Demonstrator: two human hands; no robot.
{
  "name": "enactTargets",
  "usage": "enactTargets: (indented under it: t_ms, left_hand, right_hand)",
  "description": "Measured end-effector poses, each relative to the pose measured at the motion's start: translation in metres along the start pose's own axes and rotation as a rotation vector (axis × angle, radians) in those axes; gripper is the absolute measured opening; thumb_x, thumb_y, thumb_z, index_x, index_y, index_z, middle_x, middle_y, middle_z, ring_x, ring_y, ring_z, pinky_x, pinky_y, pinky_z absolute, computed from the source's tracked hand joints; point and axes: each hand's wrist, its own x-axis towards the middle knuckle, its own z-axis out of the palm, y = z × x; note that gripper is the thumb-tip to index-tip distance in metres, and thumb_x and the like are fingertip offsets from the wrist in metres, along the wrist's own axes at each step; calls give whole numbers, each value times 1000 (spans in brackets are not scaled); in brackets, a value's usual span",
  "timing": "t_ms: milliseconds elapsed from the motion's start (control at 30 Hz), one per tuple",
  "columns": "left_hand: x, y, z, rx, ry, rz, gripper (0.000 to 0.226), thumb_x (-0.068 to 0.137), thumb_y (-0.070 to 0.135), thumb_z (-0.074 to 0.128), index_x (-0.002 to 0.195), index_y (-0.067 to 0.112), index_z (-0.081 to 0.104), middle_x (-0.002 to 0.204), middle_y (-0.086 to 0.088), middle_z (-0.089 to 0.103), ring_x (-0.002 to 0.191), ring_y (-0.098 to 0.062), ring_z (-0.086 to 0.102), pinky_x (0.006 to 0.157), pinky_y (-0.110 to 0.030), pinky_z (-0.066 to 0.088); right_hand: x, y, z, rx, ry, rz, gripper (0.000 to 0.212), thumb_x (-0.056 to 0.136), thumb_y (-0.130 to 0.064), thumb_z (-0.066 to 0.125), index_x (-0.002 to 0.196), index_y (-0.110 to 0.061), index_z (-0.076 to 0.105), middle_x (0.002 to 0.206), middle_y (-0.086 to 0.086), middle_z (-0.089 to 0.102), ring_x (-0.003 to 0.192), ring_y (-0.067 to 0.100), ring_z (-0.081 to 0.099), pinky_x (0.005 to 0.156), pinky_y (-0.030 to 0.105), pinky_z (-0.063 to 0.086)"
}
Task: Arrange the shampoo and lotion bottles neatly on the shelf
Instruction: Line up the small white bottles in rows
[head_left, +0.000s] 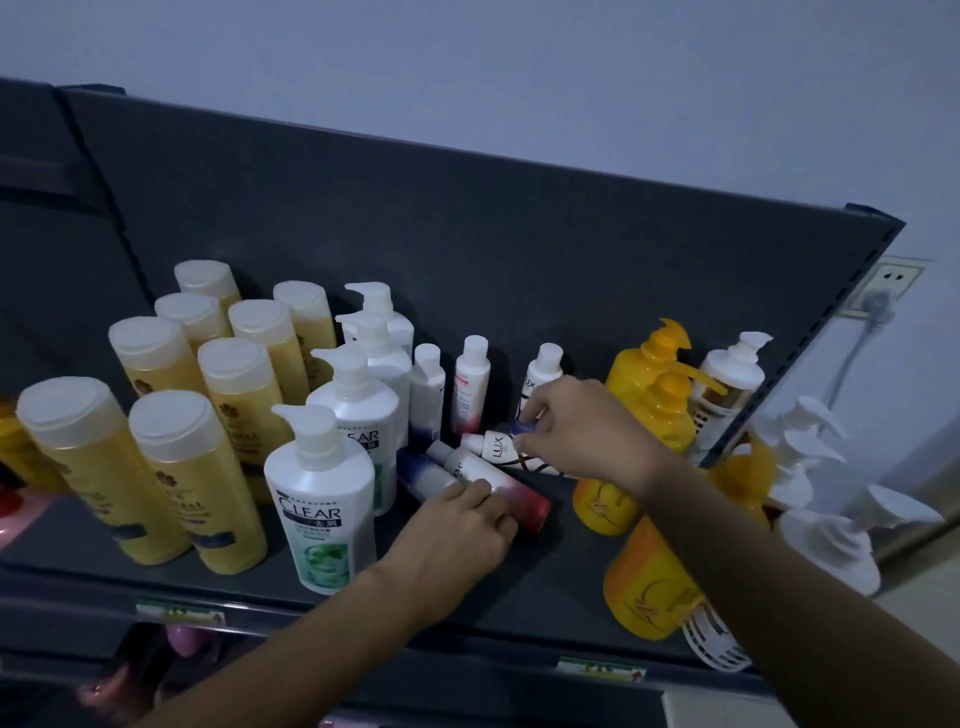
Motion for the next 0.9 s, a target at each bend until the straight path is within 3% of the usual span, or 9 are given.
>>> enactTargets:
  t_ms: [100,200,333,500,567,667,800,900]
  left_hand:
    - [-13,-14,-33,-67,138,-136,41,49,5,83,88,15,73,83,-4,68,77,-26,65,65,-33,53]
    - [-23,-34,-67,-129,110,-298,31,78,9,73,107,15,66,103,-3,64,92,-26,67,66,-33,45]
    - [-20,-56,-87,-138,-30,-373,18,95,19,66,112,16,64,108,-5,62,99,-27,66,73,-35,50]
    - [-14,-64,-97,-65,-81,-304,25,94,29,66,116,17,66,110,-7,67,98,-28,66,74,-34,46]
    - [-13,-67,-98,-44,-76,-278,28,94,35,66,117,19,66,111,-5,69,102,-25,65,83,-32,41]
    - [-15,-72,-100,-30,-47,-256,32,92,42,68,119,26,67,114,0,70,107,-23,62,95,-33,36]
    - [-20,-81,-100,11,-48,-207,37,89,48,69,123,34,68,112,5,71,106,-19,63,108,-38,36]
    - [-22,-88,-99,-51,-40,-186,37,87,49,71,121,36,69,114,12,70,108,-13,61,109,-37,36]
  right_hand:
    - [31,0,33,121,-73,96,23,84,-31,78,99,-13,78,96,2,76,93,20,71,87,41,60]
    - [55,5,69,86,-113,96,31,82,-41,78,96,-14,75,100,5,75,97,25,70,87,40,59]
    - [74,10,105,-23,-139,82,42,76,-50,72,62,-19,48,81,6,63,86,31,69,62,33,48]
    - [67,-4,109,-130,-183,35,36,83,-51,70,74,-24,47,104,9,71,95,30,69,81,38,57]
    - [64,-4,109,-147,-194,28,36,85,-54,65,71,-26,46,103,6,69,89,27,66,79,36,56]
    - [53,0,104,-100,-139,30,29,81,-54,66,77,-28,54,96,1,66,94,27,69,76,35,55]
    - [21,11,88,121,42,86,38,68,-43,82,99,-25,70,91,-5,69,89,18,66,71,30,43]
    - [-4,20,89,476,66,24,44,63,-26,87,104,-23,71,87,-13,73,77,3,69,69,26,54]
